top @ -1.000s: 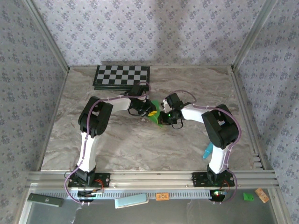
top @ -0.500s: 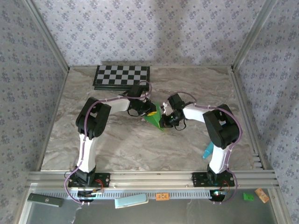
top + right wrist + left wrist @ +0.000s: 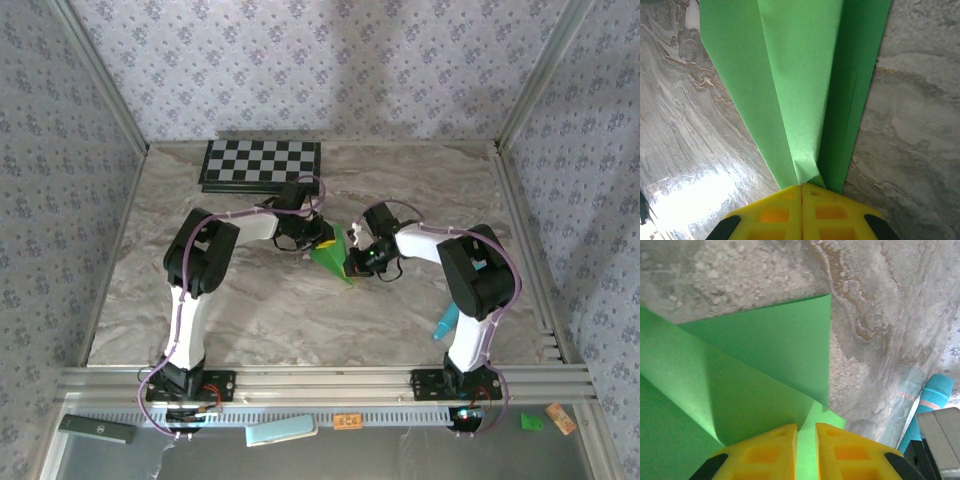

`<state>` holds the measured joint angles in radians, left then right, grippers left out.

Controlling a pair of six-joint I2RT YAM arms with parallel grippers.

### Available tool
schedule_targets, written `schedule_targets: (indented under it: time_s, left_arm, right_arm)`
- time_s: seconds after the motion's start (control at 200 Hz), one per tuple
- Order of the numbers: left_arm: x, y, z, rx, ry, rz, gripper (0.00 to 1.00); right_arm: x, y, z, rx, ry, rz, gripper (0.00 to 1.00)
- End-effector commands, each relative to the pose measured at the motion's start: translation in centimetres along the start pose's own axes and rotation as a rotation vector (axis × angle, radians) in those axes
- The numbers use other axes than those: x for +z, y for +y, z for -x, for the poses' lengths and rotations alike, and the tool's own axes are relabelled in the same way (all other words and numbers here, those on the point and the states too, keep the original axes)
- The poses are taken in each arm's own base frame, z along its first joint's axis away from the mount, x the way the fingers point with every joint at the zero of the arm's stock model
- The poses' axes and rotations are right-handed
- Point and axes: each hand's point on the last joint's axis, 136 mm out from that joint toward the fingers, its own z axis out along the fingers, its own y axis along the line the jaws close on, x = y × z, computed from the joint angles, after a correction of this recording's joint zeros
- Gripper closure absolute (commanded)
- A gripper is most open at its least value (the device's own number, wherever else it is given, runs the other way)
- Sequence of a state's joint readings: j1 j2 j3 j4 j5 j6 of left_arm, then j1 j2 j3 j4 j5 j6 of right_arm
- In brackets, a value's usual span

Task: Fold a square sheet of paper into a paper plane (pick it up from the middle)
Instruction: Fourth fold the wing at the center of the table.

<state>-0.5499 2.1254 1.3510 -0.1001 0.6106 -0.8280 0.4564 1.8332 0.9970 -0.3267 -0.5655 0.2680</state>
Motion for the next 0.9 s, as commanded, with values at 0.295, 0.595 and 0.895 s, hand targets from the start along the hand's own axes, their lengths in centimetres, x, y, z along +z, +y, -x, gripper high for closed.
schedule_targets:
  time_s: [0.295, 0.595, 0.895]
  left_arm:
    - [1.4, 4.5, -0.7, -0.086, 0.023, 0.185, 0.84]
    - [1.8, 7.5, -1.3, -0.151, 0.043, 0.301, 0.85]
    - [2.0, 7.9, -1.6, -0.164, 0.055, 0.315, 0.85]
  right_arm:
    - [-0.5, -1.5, -3.0, 0.056, 0.054, -0.058, 0.92]
    - [-0.6, -1.4, -5.1, 0.077, 0.092, -0.052, 0.92]
    - [-0.8, -2.0, -6.8, 0.109, 0.113, -0.074, 0.92]
